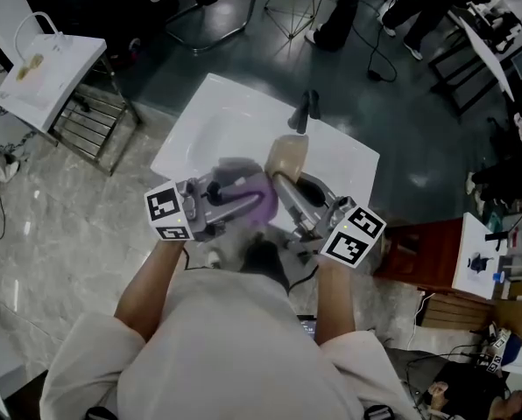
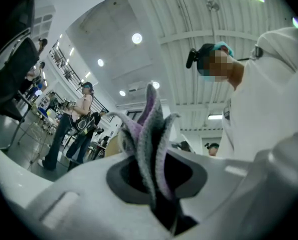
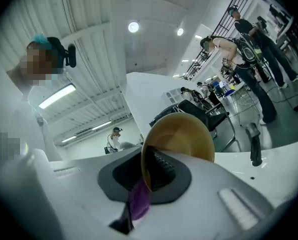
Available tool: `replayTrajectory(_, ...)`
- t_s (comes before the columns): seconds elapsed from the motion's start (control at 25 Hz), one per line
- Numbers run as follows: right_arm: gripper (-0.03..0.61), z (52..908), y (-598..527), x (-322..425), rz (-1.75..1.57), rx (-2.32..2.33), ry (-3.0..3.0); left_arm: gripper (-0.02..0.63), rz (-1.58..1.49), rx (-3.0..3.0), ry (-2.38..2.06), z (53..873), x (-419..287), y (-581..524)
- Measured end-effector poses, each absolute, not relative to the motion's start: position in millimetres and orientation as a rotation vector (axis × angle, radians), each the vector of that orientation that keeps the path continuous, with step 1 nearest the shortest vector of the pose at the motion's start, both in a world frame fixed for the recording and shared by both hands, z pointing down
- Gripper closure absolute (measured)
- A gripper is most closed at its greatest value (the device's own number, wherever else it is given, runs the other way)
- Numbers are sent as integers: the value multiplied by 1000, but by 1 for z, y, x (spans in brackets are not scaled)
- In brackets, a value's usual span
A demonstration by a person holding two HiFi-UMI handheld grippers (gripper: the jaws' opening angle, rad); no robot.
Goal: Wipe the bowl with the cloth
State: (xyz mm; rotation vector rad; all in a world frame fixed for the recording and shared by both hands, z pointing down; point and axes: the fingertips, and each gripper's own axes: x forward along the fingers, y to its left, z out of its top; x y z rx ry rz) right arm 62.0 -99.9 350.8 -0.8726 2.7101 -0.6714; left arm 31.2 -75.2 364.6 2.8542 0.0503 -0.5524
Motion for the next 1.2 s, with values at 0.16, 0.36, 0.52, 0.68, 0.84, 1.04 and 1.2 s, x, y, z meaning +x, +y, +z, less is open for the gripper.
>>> replayTrajectory(0.16, 563, 359, -101, 64, -667, -938, 2739, 549, -555, 2966, -14, 343, 29, -75)
replayTrajectory(0.36, 563, 377, -101, 56, -682, -976, 2886, 549, -409, 3209, -77, 317, 32, -73)
replayTrajectory(0.52, 565, 383, -95, 44, -661, -968, 2977, 548, -128, 3393, -104, 315, 45, -73)
replayTrajectory(0.68, 565, 385, -88, 36, -605, -960, 3081, 549, -30, 3486, -144, 313, 46, -78)
replayTrajectory(0.84, 561, 389, -72, 34, -579, -889, 3192, 548, -21, 3471, -132, 316, 48, -76)
replayTrajectory(1.04, 555, 394, -43, 31, -542, -640, 3333, 549, -3, 3434, -101, 320, 46, -78)
replayTrajectory(1.2, 551, 394, -26, 29, -539, -479, 3368, 548, 65, 3369, -64, 329, 44, -85)
